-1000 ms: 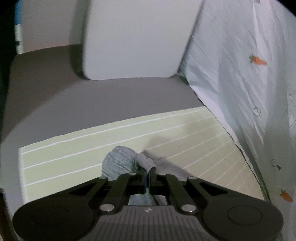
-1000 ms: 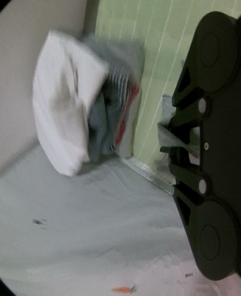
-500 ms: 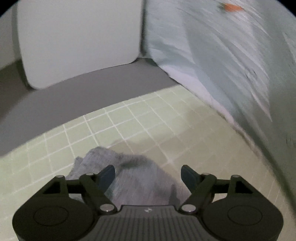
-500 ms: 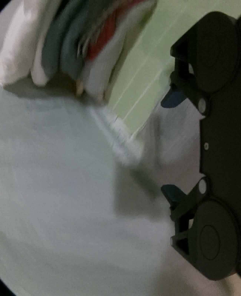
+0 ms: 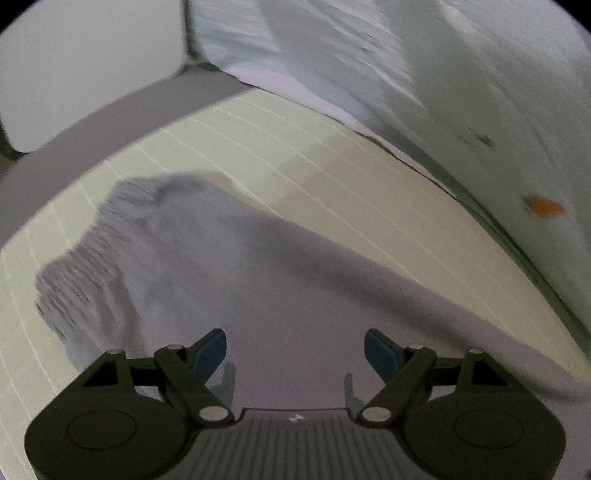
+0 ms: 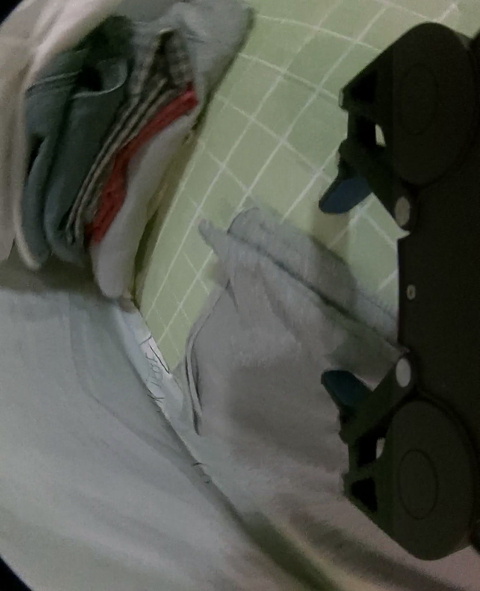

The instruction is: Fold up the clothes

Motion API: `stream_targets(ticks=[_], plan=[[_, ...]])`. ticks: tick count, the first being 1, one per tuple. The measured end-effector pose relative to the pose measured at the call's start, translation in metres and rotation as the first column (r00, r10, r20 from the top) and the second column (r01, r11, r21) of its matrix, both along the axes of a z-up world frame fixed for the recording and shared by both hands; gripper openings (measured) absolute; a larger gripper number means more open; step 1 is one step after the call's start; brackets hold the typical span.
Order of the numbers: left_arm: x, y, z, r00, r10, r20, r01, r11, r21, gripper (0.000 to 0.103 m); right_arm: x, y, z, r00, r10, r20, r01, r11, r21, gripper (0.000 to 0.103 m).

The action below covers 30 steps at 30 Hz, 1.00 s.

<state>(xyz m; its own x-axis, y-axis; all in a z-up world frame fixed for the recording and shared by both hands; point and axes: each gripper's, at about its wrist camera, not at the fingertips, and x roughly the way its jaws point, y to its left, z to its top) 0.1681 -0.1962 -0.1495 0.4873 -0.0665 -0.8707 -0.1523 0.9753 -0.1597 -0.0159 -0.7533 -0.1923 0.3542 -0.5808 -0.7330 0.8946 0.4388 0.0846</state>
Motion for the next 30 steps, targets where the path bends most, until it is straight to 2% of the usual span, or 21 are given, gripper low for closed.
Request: stream_targets(ticks=[1, 2, 3, 4, 8, 11, 19, 24, 26, 27, 29, 30], plan=[[-0.006, -0.008, 0.002, 1.0, -0.026, -0.005, 0.026, 1.0, 0.008, 0.083, 0.005, 0.004, 0.001, 0.999, 0.029, -0.021, -0.03, 0.999, -0.027, 0.054], [-0.011, -0.017, 0.004, 0.999, -0.051, -0.011, 0.051, 0.999, 0.015, 0.083, 0.007, 0.007, 0.002, 0.998, 0.063, -0.027, -0.064, 0.997, -0.045, 0.041], [-0.018, -0.024, 0.006, 0.997, -0.078, -0.016, 0.079, 0.997, 0.025, 0.083, 0.007, 0.009, 0.003, 0.996, 0.087, -0.021, -0.088, 0.995, -0.05, 0.019], [-0.025, -0.03, 0.008, 0.994, -0.107, -0.021, 0.107, 0.994, 0.036, 0.083, 0.006, 0.012, 0.005, 0.995, 0.096, -0.021, -0.097, 0.994, -0.047, 0.012], [-0.048, -0.05, 0.011, 0.983, -0.183, -0.026, 0.184, 0.981, 0.065, 0.083, -0.011, 0.012, 0.007, 0.997, 0.076, -0.023, -0.076, 0.997, -0.032, 0.009], [-0.064, -0.05, 0.013, 0.977, -0.214, -0.018, 0.214, 0.975, 0.065, 0.083, -0.043, 0.012, 0.01, 0.999, 0.037, -0.006, -0.038, 0.999, -0.006, 0.008], [-0.097, -0.038, 0.017, 0.973, -0.228, -0.022, 0.229, 0.971, 0.075, 0.083, -0.156, 0.023, 0.016, 0.997, -0.069, -0.036, 0.07, 0.997, 0.024, 0.008], [-0.1, -0.039, 0.012, 0.968, -0.246, -0.045, 0.249, 0.966, 0.065, 0.083, -0.205, 0.031, 0.018, 0.986, -0.137, -0.093, 0.14, 0.99, 0.028, 0.009], [-0.101, -0.04, 0.009, 0.966, -0.255, -0.054, 0.258, 0.964, 0.06, 0.083, -0.213, 0.033, 0.02, 0.984, -0.14, -0.113, 0.144, 0.989, 0.03, 0.012], [-0.102, -0.04, 0.008, 0.964, -0.259, -0.059, 0.262, 0.963, 0.058, 0.083, -0.213, 0.034, 0.022, 0.983, -0.132, -0.126, 0.136, 0.99, 0.025, 0.017], [-0.103, -0.041, 0.006, 0.961, -0.267, -0.068, 0.271, 0.961, 0.053, 0.083, -0.211, 0.038, 0.025, 0.981, -0.116, -0.154, 0.119, 0.993, 0.01, 0.028], [-0.103, -0.041, 0.005, 0.96, -0.271, -0.073, 0.275, 0.96, 0.051, 0.083, -0.207, 0.04, 0.029, 0.979, -0.106, -0.173, 0.106, 0.994, -0.01, 0.04]])
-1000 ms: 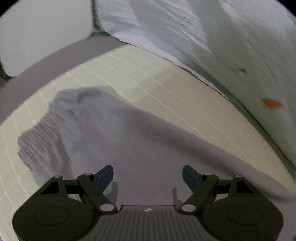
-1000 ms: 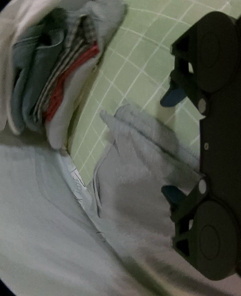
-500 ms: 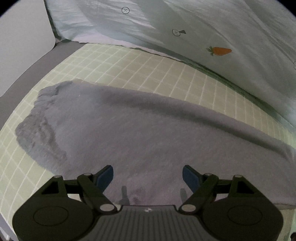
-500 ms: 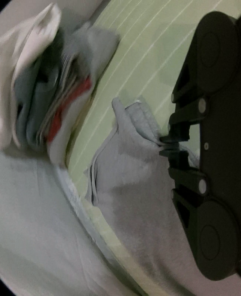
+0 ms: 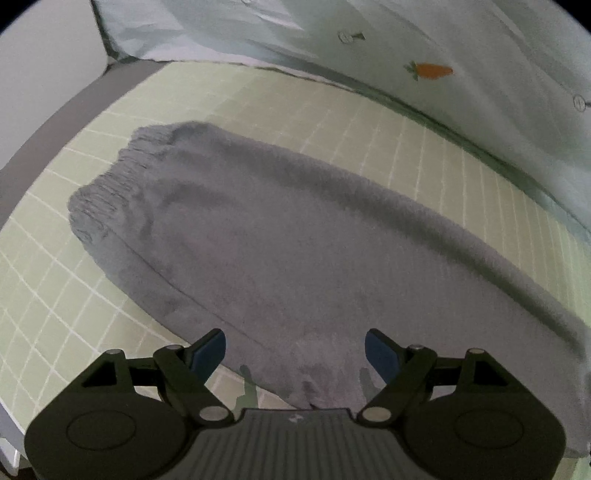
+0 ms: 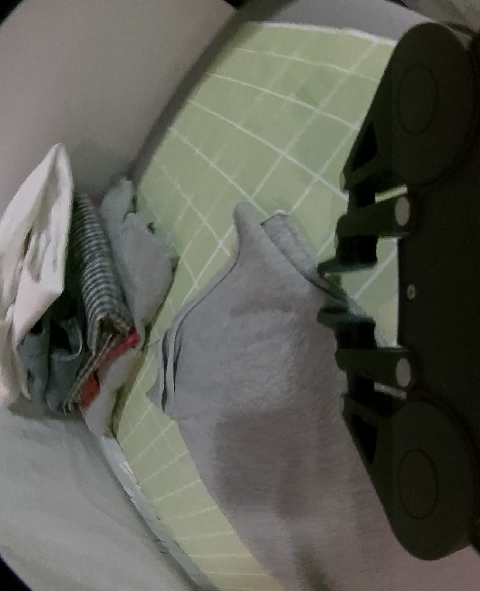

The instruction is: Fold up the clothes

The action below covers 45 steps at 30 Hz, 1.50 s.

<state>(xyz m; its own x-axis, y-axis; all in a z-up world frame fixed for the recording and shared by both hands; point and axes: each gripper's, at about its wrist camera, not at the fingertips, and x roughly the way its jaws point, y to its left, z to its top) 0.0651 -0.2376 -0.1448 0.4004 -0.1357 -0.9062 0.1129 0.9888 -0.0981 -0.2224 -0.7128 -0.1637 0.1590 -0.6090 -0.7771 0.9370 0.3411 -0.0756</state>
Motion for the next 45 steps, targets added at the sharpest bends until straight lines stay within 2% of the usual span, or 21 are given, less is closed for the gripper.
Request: stream_targets(ticks=[1, 2, 4, 7, 9, 11, 15, 19, 21, 23, 25, 27, 31, 33, 36, 41, 45], plan=[[0.0, 0.0, -0.001, 1.0, -0.004, -0.005, 0.004, 1.0, -0.001, 0.083, 0.005, 0.003, 0.004, 1.0, 0.016, -0.019, -0.016, 1.0, -0.021, 0.055], [-0.001, -0.001, -0.002, 1.0, -0.008, -0.01, 0.008, 1.0, -0.002, 0.083, 0.01, 0.006, 0.008, 0.999, 0.032, -0.032, -0.033, 0.999, -0.042, 0.063], [0.004, -0.002, -0.005, 1.0, -0.012, -0.013, 0.012, 1.0, -0.001, 0.084, 0.024, 0.015, 0.016, 0.997, 0.074, -0.039, -0.077, 0.994, -0.082, 0.084], [0.014, -0.003, -0.012, 0.999, -0.015, -0.028, 0.015, 1.0, 0.003, 0.086, 0.056, 0.037, 0.023, 0.98, 0.196, -0.042, -0.2, 0.973, -0.116, 0.096], [0.023, -0.005, -0.019, 0.998, -0.025, -0.052, 0.026, 1.0, 0.014, 0.086, 0.084, 0.055, 0.023, 0.953, 0.301, -0.04, -0.304, 0.946, -0.11, 0.099], [0.031, -0.008, -0.027, 0.996, -0.044, -0.081, 0.047, 0.999, 0.027, 0.086, 0.113, 0.076, 0.018, 0.911, 0.41, -0.038, -0.412, 0.907, -0.093, 0.1], [0.043, -0.011, -0.047, 0.991, -0.054, -0.126, 0.06, 0.997, 0.049, 0.086, 0.173, 0.12, 0.004, 0.789, 0.613, -0.029, -0.614, 0.788, -0.054, 0.1], [0.053, -0.015, -0.065, 0.984, -0.067, -0.163, 0.08, 0.994, 0.079, 0.086, 0.228, 0.148, -0.013, 0.68, 0.733, -0.032, -0.734, 0.679, -0.016, 0.1], [0.056, -0.018, -0.07, 0.983, -0.08, -0.167, 0.097, 0.991, 0.097, 0.092, 0.253, 0.151, -0.02, 0.647, 0.763, -0.012, -0.763, 0.647, -0.001, 0.1], [0.057, -0.023, -0.073, 0.982, -0.101, -0.162, 0.121, 0.985, 0.12, 0.095, 0.276, 0.147, -0.025, 0.636, 0.772, 0.023, -0.772, 0.636, -0.004, 0.103], [0.057, -0.026, -0.074, 0.981, -0.111, -0.161, 0.132, 0.983, 0.13, 0.098, 0.3, 0.132, -0.027, 0.645, 0.761, 0.065, -0.762, 0.647, -0.01, 0.103], [0.058, -0.028, -0.075, 0.98, -0.112, -0.165, 0.134, 0.982, 0.132, 0.099, 0.316, 0.117, -0.031, 0.668, 0.739, 0.089, -0.741, 0.671, -0.01, 0.103], [0.061, -0.03, -0.073, 0.979, -0.098, -0.179, 0.124, 0.983, 0.137, 0.099, 0.32, 0.094, -0.023, 0.728, 0.68, 0.087, -0.681, 0.732, -0.027, 0.103], [0.06, -0.03, -0.07, 0.98, -0.092, -0.177, 0.118, 0.983, 0.144, 0.099, 0.299, 0.082, -0.013, 0.744, 0.659, 0.106, -0.656, 0.752, -0.069, 0.103], [0.054, -0.033, -0.063, 0.981, -0.095, -0.168, 0.12, 0.982, 0.147, 0.099, 0.251, 0.06, -0.005, 0.795, 0.599, 0.097, -0.592, 0.8, -0.1, 0.103], [0.038, -0.045, -0.045, 0.982, -0.13, -0.136, 0.151, 0.976, 0.158, 0.099, 0.164, 0.005, -0.021, 0.877, 0.472, 0.089, -0.47, 0.881, -0.043, 0.103], [0.024, -0.055, -0.031, 0.983, -0.142, -0.115, 0.16, 0.972, 0.174, 0.099, 0.115, -0.057, -0.032, 0.93, 0.346, 0.123, -0.347, 0.938, -0.016, 0.103]])
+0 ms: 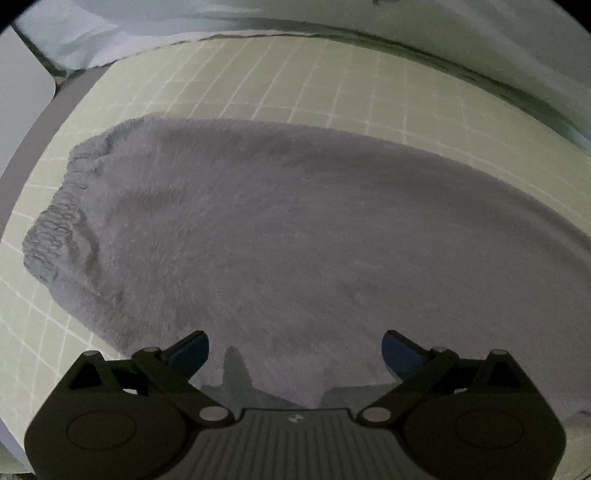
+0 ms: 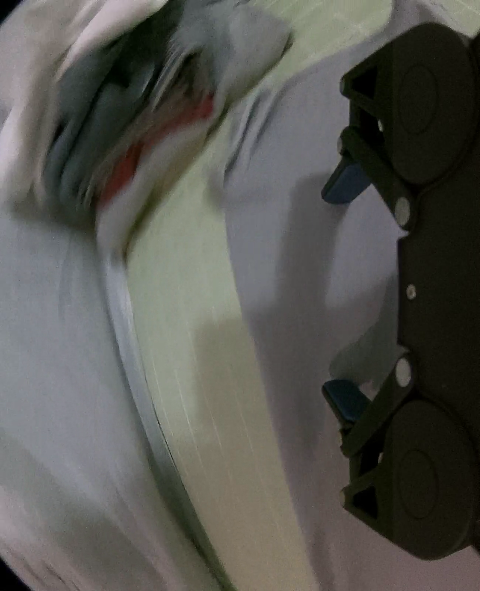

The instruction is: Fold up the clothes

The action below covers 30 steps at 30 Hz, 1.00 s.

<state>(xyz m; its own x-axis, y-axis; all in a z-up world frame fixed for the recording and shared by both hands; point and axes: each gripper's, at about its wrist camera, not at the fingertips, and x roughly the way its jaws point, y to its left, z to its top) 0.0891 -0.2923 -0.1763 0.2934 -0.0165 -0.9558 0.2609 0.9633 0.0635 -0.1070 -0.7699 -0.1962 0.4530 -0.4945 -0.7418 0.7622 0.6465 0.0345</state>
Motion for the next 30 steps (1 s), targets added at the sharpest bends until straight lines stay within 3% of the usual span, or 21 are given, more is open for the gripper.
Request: stream_targets(ticks=[6, 11, 15, 20, 26, 30], plan=[[-0.023, -0.011, 0.018, 0.999, 0.006, 0.036, -0.007, 1.0, 0.017, 0.099, -0.011, -0.078, -0.008, 0.993, -0.116, 0.012, 0.116, 0.993, -0.037, 0.103], [-0.037, -0.018, 0.027, 0.998, 0.017, 0.056, -0.018, 0.999, 0.028, 0.099, 0.005, -0.089, -0.004, 0.989, -0.122, -0.083, 0.116, 0.991, -0.073, 0.103], [-0.039, -0.016, 0.026, 0.998, 0.042, 0.044, -0.043, 0.999, 0.021, 0.099, 0.007, -0.05, 0.002, 0.991, -0.051, -0.12, 0.042, 0.996, -0.079, 0.103], [-0.031, 0.001, 0.027, 0.996, 0.083, 0.038, -0.083, 0.996, -0.022, 0.099, 0.014, 0.041, 0.001, 0.987, 0.12, -0.11, -0.121, 0.993, -0.005, 0.103], [-0.016, 0.038, 0.036, 0.992, 0.098, 0.083, -0.092, 0.993, -0.069, 0.099, 0.027, 0.17, 0.001, 0.95, 0.305, -0.07, -0.299, 0.951, 0.081, 0.103], [0.0, 0.072, 0.034, 0.988, 0.12, 0.097, -0.112, 0.991, -0.079, 0.099, 0.045, 0.236, 0.001, 0.919, 0.387, -0.073, -0.383, 0.921, 0.064, 0.103]])
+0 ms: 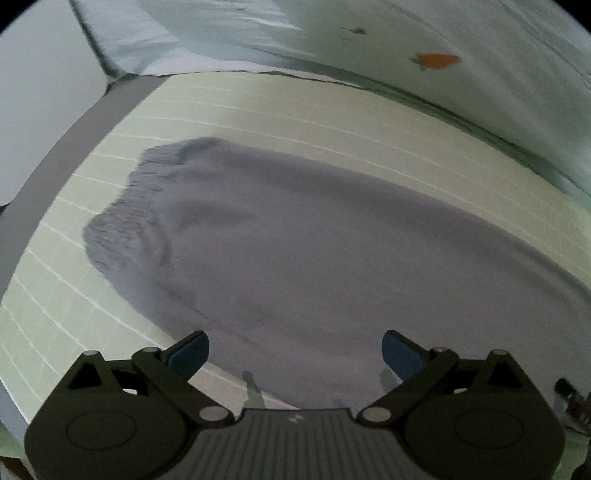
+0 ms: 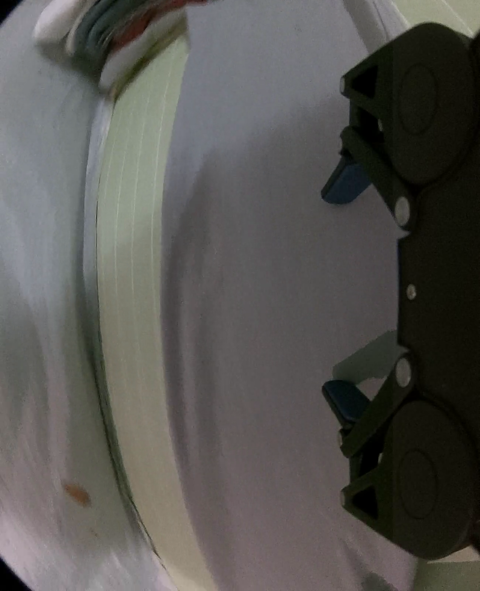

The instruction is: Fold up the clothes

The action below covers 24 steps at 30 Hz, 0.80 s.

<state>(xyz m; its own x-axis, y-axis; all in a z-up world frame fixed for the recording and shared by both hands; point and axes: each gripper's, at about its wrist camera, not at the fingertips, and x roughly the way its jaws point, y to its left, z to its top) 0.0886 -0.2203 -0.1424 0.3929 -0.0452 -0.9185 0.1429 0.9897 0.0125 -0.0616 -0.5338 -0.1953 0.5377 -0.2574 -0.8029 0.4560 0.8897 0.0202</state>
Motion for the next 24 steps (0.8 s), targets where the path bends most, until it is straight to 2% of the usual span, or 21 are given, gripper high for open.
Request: stream_targets(ticks=[5, 12, 17, 24], plan=[[0.023, 0.041, -0.012, 1.0, 0.027, -0.007, -0.027, 1.0, -0.009, 0.099, 0.019, 0.038, -0.007, 1.0, -0.01, 0.028, 0.012, 0.999, -0.044, 0.103], [0.056, 0.096, -0.029, 0.998, 0.06, -0.019, -0.06, 0.998, -0.02, 0.099, 0.019, 0.056, -0.013, 0.984, -0.133, 0.122, 0.144, 0.985, -0.093, 0.103], [0.078, 0.115, -0.046, 0.998, 0.05, -0.042, -0.051, 0.998, -0.027, 0.099, 0.009, 0.069, -0.02, 0.966, -0.16, 0.205, 0.191, 0.971, -0.146, 0.103], [0.098, 0.127, -0.067, 0.996, 0.066, -0.063, -0.069, 0.996, -0.049, 0.099, 0.012, 0.065, -0.02, 0.966, -0.163, 0.201, 0.194, 0.97, -0.145, 0.103]])
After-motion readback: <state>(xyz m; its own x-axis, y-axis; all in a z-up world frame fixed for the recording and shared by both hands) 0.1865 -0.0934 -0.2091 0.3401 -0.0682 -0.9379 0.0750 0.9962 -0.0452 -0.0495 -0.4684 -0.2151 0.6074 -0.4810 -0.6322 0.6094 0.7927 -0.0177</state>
